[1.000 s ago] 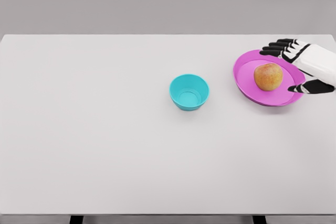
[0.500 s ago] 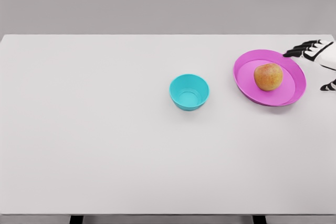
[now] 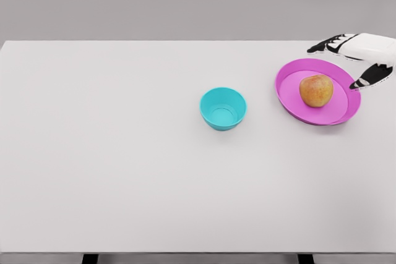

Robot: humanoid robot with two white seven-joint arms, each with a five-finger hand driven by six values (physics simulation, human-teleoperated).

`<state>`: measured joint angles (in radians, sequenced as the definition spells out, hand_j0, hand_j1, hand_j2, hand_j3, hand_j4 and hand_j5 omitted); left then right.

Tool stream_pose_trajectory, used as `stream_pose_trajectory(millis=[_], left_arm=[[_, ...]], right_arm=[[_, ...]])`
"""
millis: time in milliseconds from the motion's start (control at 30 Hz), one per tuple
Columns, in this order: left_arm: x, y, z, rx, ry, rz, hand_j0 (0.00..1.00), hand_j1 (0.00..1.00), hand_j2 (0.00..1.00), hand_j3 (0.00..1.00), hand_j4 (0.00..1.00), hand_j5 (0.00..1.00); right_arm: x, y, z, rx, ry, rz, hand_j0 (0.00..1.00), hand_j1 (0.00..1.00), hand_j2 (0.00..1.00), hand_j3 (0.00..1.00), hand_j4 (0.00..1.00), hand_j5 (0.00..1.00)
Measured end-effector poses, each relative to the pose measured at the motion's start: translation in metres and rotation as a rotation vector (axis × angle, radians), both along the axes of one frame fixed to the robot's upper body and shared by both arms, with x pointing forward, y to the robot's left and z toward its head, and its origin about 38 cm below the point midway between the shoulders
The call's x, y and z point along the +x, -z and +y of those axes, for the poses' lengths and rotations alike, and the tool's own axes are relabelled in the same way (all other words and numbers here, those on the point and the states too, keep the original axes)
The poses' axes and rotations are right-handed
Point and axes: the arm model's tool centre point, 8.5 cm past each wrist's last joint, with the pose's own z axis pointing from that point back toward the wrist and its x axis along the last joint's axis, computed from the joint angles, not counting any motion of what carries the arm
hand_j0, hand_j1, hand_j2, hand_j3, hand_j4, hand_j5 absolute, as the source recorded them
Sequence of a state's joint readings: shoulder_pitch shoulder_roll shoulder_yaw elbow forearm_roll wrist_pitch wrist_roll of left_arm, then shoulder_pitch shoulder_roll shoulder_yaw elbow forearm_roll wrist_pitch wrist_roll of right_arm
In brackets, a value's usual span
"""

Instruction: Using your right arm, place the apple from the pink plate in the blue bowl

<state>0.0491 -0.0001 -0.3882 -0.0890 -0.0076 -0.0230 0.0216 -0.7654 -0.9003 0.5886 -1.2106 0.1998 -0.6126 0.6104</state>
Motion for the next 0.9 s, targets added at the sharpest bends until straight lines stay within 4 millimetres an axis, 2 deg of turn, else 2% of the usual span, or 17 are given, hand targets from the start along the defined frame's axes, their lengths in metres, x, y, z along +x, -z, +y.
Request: stream_pose_trajectory(millis=[200,333,433,900], left_arm=[[0.000,0.000,0.000,0.000,0.000,0.000,1.00,1.00,1.00,1.00,1.00,1.00],[-0.001,0.000,0.000,0.000,0.000,0.001,1.00,1.00,1.00,1.00,1.00,1.00],[0.000,0.000,0.000,0.000,0.000,0.000,1.00,1.00,1.00,1.00,1.00,1.00],[-0.001,0.000,0.000,0.000,0.000,0.001,1.00,1.00,1.00,1.00,1.00,1.00]], right_arm=[[0.008,0.034,0.008,-0.022,0.003,0.090,1.00,1.00,1.00,1.00,1.00,1.00],[0.016,0.037,0.013,-0.026,0.002,0.101,1.00,1.00,1.00,1.00,1.00,1.00],[0.018,0.048,0.017,-0.032,0.000,0.128,1.00,1.00,1.00,1.00,1.00,1.00],[0.024,0.067,0.015,-0.043,0.030,0.171,1.00,1.00,1.00,1.00,1.00,1.00]])
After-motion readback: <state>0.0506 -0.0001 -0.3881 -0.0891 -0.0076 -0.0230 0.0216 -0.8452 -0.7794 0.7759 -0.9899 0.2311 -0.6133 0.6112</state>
